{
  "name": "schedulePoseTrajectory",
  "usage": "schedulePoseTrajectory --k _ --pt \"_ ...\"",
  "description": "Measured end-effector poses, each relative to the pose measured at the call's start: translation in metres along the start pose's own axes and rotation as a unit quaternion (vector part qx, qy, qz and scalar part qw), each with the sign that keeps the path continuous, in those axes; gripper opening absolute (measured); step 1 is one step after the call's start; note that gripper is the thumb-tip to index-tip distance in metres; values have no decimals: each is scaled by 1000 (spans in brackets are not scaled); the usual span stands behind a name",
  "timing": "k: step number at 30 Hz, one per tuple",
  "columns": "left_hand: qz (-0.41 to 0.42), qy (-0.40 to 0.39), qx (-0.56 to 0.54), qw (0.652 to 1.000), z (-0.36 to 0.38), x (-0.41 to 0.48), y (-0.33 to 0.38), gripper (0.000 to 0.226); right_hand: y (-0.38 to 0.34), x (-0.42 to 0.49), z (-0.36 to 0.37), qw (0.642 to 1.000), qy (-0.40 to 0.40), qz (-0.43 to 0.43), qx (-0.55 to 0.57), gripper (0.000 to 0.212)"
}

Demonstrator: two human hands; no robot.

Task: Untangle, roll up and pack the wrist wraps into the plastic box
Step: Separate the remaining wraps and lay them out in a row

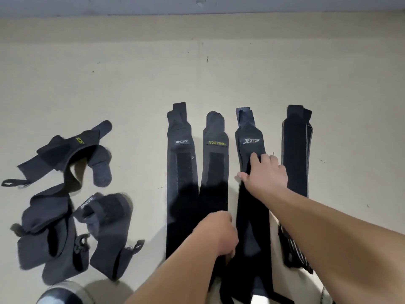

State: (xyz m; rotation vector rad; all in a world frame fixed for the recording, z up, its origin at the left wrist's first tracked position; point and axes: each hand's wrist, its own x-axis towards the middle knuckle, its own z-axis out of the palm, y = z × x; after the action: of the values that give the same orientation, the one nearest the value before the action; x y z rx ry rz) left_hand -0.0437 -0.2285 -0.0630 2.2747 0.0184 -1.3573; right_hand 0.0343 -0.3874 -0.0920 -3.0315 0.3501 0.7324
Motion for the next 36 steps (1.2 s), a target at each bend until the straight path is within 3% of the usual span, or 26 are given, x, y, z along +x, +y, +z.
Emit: schedulePoseTrajectory --k 4,7,10,14,18,20,22,25,28,31,33,34,36 --pt "7 121 -66 990 -33 -25 -35 26 -52 -29 -14 999 17 -32 31 41" --pt "-14 184 -94 978 -51 -34 -77 20 -102 -57 -20 985 -61 -67 147 37" --pt "-68 257 -120 956 -60 -48 -131 18 -148 -83 -13 944 -147 -54 289 15" --pt "-167 277 -114 939 -56 -74 -198 19 -205 -113 0 896 -205 -47 390 32" --pt "-200 309 -166 915 -56 -90 -228 30 -245 -133 6 847 -272 -55 453 22" --pt "-166 298 -202 918 -65 -86 -235 27 -250 -133 6 831 -286 -34 476 11" --pt "-121 278 -312 900 -75 -81 -235 26 -250 -126 6 819 -294 6 493 12" --pt "-85 285 -409 862 -87 -75 -222 26 -242 -109 6 812 -297 50 500 27" --pt "-102 279 -523 799 -93 -72 -205 32 -233 -100 8 801 -331 77 493 52" --pt "-78 193 -638 741 -93 -72 -190 68 -218 -94 8 724 -406 89 550 67" --pt "-33 110 -690 715 -90 -73 -181 70 -206 -91 2 669 -447 77 588 66" --pt "-15 70 -681 729 -89 -75 -177 62 -200 -89 1 659 -453 70 597 60" --pt "-5 22 -617 787 -86 -77 -174 49 -186 -83 -1 675 -426 61 599 45"
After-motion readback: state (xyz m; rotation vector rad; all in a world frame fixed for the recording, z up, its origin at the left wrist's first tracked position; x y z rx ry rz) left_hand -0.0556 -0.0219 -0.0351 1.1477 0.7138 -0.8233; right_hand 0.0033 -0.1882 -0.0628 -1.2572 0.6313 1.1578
